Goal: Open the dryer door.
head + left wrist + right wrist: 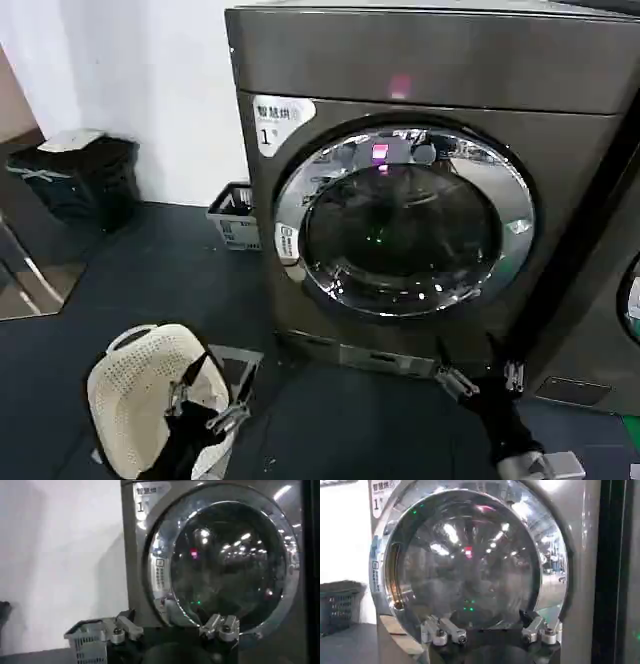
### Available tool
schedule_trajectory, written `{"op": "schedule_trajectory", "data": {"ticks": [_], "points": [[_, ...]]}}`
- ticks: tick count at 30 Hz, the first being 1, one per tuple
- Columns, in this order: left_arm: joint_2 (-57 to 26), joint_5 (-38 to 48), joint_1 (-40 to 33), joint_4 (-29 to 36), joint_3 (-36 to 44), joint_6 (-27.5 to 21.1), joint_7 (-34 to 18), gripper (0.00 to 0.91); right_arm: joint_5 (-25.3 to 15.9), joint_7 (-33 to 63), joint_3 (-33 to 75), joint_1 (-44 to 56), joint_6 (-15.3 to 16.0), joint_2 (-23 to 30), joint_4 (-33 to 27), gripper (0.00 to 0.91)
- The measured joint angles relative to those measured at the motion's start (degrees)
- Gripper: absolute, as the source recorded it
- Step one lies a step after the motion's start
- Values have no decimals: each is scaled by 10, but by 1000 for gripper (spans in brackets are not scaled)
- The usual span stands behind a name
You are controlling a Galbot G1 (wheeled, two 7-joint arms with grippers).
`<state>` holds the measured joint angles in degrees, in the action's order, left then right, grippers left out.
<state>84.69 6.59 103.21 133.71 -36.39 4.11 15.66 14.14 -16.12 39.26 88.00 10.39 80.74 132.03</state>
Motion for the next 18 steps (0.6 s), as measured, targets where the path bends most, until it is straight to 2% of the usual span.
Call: {"op": "schedule_trajectory", "data": {"ticks": [6, 13, 18], "points": [[-2, 1, -1, -7, 5, 7, -9, 907, 55, -50, -12, -61, 1, -77, -40, 907], [-6, 9, -4, -9, 8, 8, -14, 907, 91, -76, -84, -148, -33, -164, -120, 907], [-15, 8, -4, -9, 16, 7, -19, 907, 103, -80, -160, -214, -35, -194, -169, 907]]}}
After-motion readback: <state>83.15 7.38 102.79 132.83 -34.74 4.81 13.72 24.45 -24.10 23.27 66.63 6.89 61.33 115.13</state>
